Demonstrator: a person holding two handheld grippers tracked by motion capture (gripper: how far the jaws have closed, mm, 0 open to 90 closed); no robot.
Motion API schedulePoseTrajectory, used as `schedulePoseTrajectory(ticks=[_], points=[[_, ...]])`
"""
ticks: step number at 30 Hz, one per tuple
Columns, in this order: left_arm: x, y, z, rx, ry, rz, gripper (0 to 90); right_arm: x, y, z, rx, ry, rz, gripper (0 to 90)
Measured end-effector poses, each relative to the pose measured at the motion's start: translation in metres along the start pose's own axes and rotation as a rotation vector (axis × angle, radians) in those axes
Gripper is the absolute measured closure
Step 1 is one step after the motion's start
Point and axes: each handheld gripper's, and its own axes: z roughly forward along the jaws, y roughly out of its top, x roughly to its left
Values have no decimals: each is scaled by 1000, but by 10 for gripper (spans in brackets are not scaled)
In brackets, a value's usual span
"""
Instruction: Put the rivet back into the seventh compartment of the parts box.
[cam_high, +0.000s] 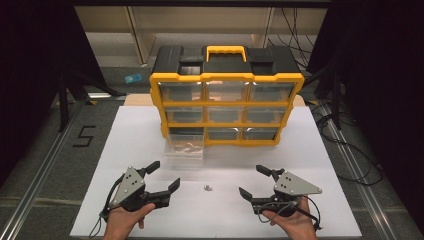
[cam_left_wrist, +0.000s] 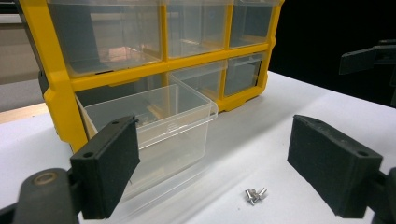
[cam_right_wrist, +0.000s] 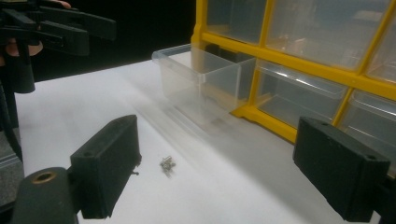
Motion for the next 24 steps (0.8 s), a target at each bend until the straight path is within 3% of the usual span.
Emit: schedulePoseTrajectory(ticks=[9,15,16,20,24], points=[[-1,0,0,1,1,-2,163,1,1,4,21,18,-20,161],[-1,0,1,-2,5,-6,163,2,3,9,32,41,-26,219],[1,-1,1,1,8,-4,163,3,5,10,64,73,-31,254],[1,-1,2,1,12,-10,163,3,9,19,101,100,-47,256],[1,-1,2,-1,13,-10,163,5,16,30,172,121,-85,257]])
